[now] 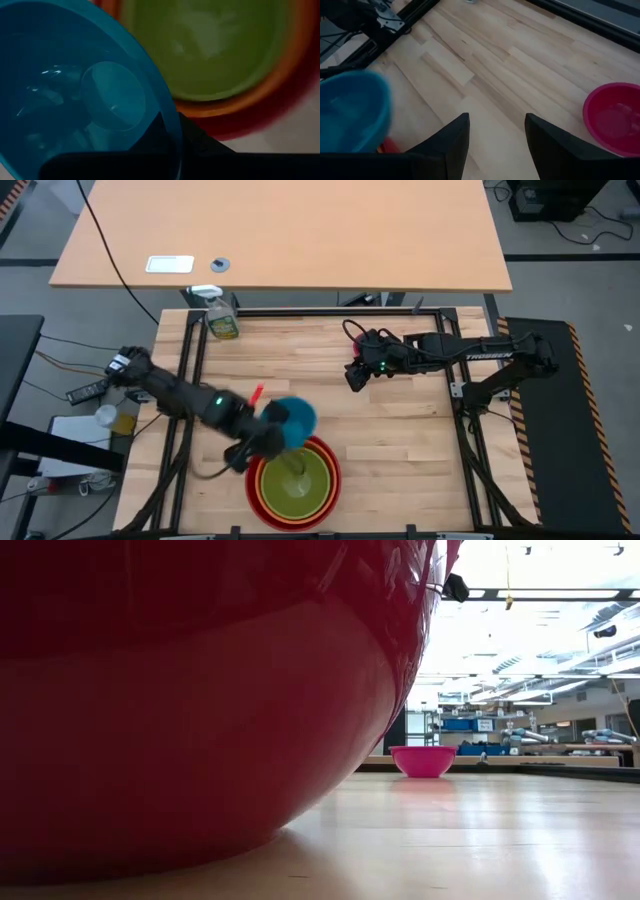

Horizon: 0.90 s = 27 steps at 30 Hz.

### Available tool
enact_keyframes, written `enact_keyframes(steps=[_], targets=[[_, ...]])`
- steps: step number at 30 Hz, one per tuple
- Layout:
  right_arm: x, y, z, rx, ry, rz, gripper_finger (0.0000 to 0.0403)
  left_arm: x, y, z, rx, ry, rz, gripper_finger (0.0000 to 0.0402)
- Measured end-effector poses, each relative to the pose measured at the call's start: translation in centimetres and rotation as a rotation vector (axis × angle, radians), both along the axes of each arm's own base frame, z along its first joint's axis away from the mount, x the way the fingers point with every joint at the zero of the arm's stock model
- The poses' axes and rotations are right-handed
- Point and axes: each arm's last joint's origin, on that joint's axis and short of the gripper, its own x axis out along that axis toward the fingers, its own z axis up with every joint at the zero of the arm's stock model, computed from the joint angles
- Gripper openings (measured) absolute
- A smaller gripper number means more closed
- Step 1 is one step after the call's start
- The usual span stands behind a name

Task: Nest bowls inside each other
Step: Stack the blue bowl into the green bowl

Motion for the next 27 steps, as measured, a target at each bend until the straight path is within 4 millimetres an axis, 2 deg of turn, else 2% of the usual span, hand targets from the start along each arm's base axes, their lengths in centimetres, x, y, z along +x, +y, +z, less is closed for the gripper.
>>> enact_keyframes(steps=[4, 8, 13, 16, 19, 21, 27], targets=[[0.0, 0.0, 0.0, -0.001, -0.001, 0.001, 0.0198, -1.5, -2.7, 0.0, 0.0, 0.005, -0.124, 0.0009], [0.1, 0.0, 0.1, -0.012, -0.001, 0.029, 0.0198, -2.0, -4.2, 0.0, -0.006, -0.018, -0.187, 0.0009], [0.1, 0.4, 0.1, -0.002, 0.007, 0.109, 0.0198, -1.4, -5.6, 0.3, -0.008, -0.146, -0.326, 0.0009], [0.2, 0.8, 0.0, 0.008, 0.01, 0.15, 0.0198, -0.7, -7.0, 0.0, -0.083, -0.185, -0.398, 0.0009], [0.2, 1.2, 0.1, 0.002, 0.013, 0.184, 0.0198, 0.2, -8.4, -1.3, -0.128, -0.172, -0.441, 0.0009], [0.3, 1.6, 0.1, -0.002, 0.003, 0.197, 0.0198, 0.6, -9.0, -3.0, -0.098, -0.108, -0.433, 0.0009], [0.4, 2.6, 0.3, -0.009, -0.026, 0.237, 0.0198, 2.6, -9.7, -7.3, -0.044, 0.016, -0.355, 0.001]])
